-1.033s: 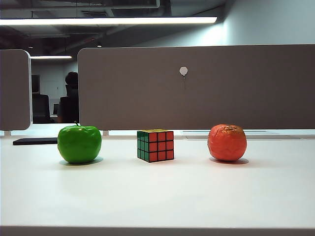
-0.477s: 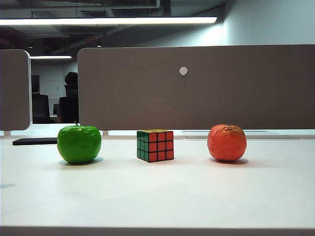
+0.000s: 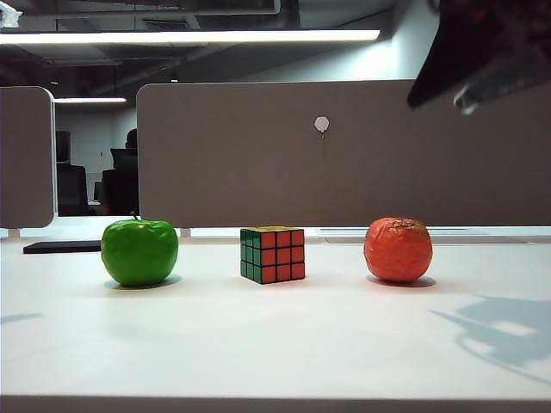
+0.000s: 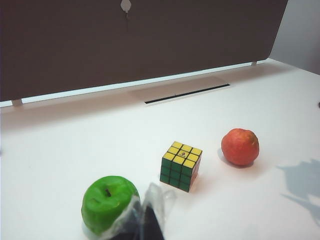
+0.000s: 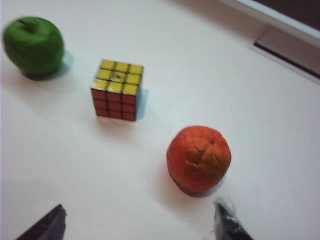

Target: Move all the fruits on the tabletop near the face of the Rubik's cube that has the color most similar to each fruit.

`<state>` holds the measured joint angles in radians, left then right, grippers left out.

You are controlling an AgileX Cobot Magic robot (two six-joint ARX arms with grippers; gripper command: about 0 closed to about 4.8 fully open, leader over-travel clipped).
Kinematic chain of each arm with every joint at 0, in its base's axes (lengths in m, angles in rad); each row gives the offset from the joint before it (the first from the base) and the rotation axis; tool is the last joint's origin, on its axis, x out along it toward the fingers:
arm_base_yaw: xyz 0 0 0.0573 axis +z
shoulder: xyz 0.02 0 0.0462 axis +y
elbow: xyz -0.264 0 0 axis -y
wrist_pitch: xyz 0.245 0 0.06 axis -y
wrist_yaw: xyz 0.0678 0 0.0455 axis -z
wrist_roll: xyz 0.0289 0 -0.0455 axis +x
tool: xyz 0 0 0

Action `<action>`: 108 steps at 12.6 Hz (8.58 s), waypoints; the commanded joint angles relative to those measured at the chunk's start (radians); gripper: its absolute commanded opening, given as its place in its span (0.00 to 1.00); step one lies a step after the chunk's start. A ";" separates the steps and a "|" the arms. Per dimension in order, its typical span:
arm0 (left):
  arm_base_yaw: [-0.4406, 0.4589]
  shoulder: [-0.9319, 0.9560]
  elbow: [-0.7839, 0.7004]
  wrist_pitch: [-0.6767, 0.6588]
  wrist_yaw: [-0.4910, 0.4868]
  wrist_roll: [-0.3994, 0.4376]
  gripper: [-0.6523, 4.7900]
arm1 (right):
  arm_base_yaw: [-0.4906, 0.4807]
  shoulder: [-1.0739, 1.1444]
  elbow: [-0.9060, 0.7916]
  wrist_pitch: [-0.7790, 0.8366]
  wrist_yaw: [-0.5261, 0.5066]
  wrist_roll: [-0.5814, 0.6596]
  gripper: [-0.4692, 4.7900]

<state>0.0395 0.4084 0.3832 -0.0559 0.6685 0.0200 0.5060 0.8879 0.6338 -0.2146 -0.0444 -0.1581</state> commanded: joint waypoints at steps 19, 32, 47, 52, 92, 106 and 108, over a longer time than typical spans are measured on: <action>-0.001 0.001 0.003 -0.026 -0.002 0.033 0.11 | -0.106 0.494 0.004 0.419 -0.096 0.091 1.00; -0.001 0.001 0.003 -0.034 -0.002 0.033 0.11 | -0.114 0.584 0.004 0.533 -0.200 0.106 0.96; -0.001 0.001 0.003 -0.044 -0.003 0.032 0.11 | -0.164 0.773 0.128 0.578 -0.187 0.114 1.00; -0.001 0.001 0.003 -0.045 -0.003 0.033 0.11 | -0.164 0.822 0.154 0.586 -0.203 0.117 1.00; -0.001 0.001 0.003 -0.068 -0.002 0.024 0.12 | -0.096 0.381 0.154 0.584 -0.287 0.129 0.08; -0.175 0.661 0.005 0.480 -0.190 0.024 1.00 | -0.096 -0.319 0.154 -0.029 -0.261 0.127 0.08; -0.175 0.680 0.006 0.529 -0.232 0.026 1.00 | -0.096 -0.332 0.153 -0.073 -0.261 0.127 0.08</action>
<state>-0.1349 1.0893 0.3843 0.4389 0.4423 0.0475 0.4099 0.5575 0.7834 -0.2859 -0.3069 -0.0315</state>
